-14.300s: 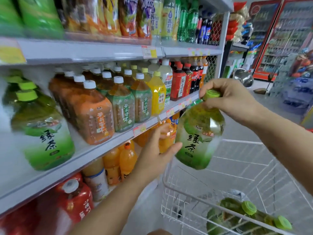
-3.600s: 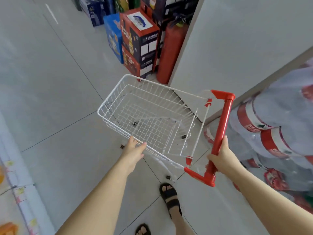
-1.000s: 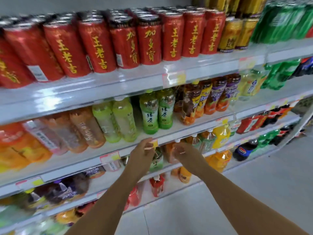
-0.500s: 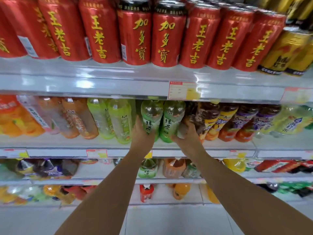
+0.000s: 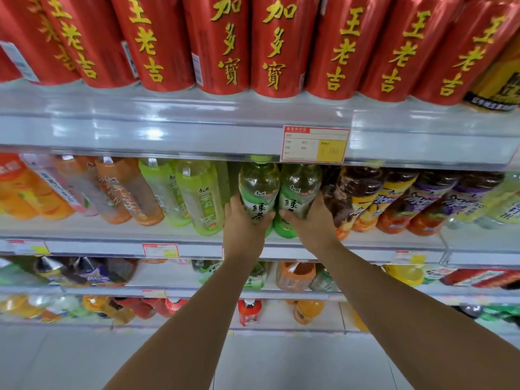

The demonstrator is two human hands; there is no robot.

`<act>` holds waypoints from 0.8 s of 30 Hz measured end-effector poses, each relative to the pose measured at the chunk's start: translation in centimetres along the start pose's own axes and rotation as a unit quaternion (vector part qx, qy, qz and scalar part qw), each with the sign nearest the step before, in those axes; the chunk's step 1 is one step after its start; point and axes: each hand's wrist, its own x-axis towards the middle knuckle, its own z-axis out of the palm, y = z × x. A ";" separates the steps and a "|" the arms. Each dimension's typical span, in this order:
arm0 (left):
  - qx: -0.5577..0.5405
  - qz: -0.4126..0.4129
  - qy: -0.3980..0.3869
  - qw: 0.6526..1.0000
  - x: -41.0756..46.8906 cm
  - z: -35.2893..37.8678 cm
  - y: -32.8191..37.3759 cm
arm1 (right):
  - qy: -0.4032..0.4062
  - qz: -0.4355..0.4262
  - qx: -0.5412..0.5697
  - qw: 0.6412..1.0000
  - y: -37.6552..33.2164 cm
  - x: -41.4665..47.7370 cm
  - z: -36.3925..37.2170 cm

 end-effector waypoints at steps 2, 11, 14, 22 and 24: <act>0.005 -0.005 0.002 1.000 -0.1 0.4 0.0 | -0.021 -0.012 -0.011 1.000 0.4 -0.3 -0.6; 0.013 0.029 -0.061 0.998 0.4 0.1 -0.8 | -0.012 -0.037 -0.013 0.999 1.2 -1.2 -0.5; -0.007 0.063 -0.101 0.993 0.9 -1.2 -1.6 | 0.043 -0.074 -0.015 0.996 0.8 -1.8 -0.3; -0.111 0.176 -0.167 0.964 1.6 -3.0 -1.0 | 0.187 -0.233 -0.124 0.946 -1.4 -3.6 -0.7; -0.139 0.173 -0.181 0.958 2.1 -2.8 -1.1 | 0.175 -0.259 -0.175 0.934 -1.6 -3.1 -0.3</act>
